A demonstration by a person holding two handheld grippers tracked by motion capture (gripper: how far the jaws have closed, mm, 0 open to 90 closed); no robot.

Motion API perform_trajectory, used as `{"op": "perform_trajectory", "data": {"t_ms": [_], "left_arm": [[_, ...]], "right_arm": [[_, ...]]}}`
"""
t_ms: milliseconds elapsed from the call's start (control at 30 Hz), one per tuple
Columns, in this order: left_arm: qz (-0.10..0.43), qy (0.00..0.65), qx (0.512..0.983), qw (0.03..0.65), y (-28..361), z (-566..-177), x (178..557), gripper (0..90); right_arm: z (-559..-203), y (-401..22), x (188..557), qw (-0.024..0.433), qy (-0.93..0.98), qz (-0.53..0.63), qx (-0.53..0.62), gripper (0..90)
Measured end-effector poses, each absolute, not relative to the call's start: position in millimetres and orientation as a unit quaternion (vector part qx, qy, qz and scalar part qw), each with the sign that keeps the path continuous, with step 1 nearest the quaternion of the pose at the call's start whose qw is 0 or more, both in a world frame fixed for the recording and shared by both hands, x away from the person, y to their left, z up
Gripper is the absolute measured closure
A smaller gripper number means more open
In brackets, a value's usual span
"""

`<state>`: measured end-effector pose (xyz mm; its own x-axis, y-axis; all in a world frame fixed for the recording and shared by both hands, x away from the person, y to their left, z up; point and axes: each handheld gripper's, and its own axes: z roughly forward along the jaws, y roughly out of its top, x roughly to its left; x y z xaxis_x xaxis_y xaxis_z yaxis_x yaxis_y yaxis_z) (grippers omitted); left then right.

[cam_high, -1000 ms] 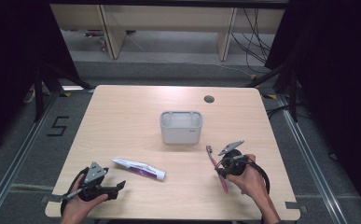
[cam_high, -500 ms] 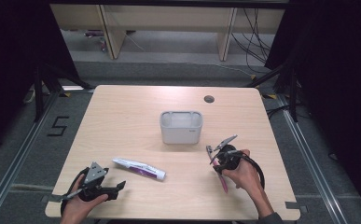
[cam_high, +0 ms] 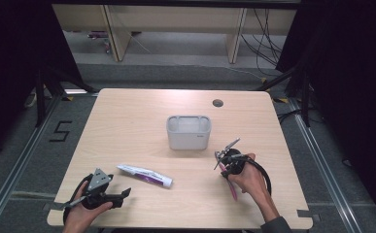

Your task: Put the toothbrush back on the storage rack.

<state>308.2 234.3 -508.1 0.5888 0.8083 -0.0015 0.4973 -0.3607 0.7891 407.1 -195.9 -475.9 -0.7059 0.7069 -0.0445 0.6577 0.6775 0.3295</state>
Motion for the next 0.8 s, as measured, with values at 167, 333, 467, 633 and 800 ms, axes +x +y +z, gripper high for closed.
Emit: {"op": "perform_trajectory", "data": {"t_ms": [167, 333, 467, 633, 800], "left_arm": [[0.199, 0.403, 0.805, 0.387, 234, -508, 308, 15.9], [0.201, 0.401, 0.805, 0.389, 235, -508, 309, 16.0], [0.203, 0.401, 0.805, 0.387, 235, -508, 309, 15.9], [0.198, 0.41, 0.802, 0.387, 233, -509, 308, 15.9], [0.199, 0.406, 0.804, 0.387, 235, -509, 309, 15.9]], "right_arm": [[-477, -195, 410, 0.078, 0.912, 0.132, 0.38, 72.6], [-477, -194, 413, 0.075, 0.917, 0.126, 0.372, 76.7], [-476, -193, 416, 0.068, 0.921, 0.117, 0.366, 78.6], [-476, -190, 417, 0.06, 0.926, 0.103, 0.359, 80.6], [-474, -183, 420, 0.059, 0.932, 0.076, 0.348, 80.7]]}}
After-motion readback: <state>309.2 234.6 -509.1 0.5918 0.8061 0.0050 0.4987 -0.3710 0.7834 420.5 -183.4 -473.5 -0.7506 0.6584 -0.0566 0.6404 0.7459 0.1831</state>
